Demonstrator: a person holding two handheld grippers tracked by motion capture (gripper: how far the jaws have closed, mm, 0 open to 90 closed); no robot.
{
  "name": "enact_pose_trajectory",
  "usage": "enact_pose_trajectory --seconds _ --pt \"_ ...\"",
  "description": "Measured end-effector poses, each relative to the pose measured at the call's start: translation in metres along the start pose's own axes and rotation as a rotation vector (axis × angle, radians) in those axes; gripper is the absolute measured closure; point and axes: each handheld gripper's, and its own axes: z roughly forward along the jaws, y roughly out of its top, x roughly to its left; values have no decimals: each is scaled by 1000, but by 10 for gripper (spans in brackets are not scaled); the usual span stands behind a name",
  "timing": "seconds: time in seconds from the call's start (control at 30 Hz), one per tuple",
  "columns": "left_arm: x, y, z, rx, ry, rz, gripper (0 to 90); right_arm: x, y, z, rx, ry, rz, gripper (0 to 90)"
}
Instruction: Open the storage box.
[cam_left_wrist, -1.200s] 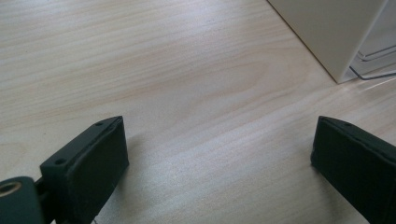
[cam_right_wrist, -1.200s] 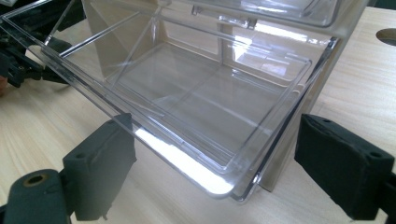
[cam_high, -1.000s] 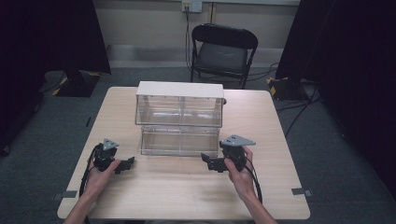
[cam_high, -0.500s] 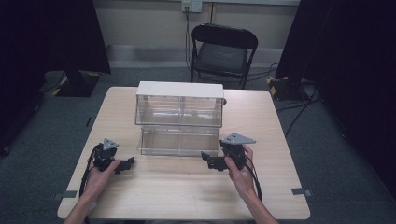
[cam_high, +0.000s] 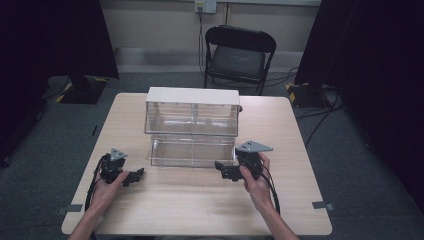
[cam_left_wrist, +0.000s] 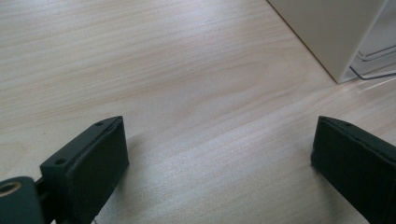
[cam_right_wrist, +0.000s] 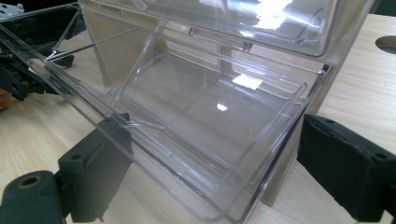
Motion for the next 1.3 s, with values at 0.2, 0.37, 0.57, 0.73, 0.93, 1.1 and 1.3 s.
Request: enact_pose_trajectory --seconds 0.2,0.37,0.57,0.73,0.93,1.1,1.3 --pt "0 0 0 0 0 0 34 0 2 5 8 -15 -5 98" --pt "0 0 0 0 0 0 34 -3 3 6 6 -19 3 106" --pt "0 0 0 0 0 0 34 -4 2 11 21 -36 -3 131" --pt "0 0 0 0 0 0 34 -4 4 15 18 -51 -4 107" --pt "0 0 0 0 0 0 34 -4 6 17 5 -45 -3 85" --pt "0 0 0 0 0 0 34 -4 6 17 -2 -46 0 87" --pt "0 0 0 0 0 0 34 -4 7 16 -2 -46 6 85"
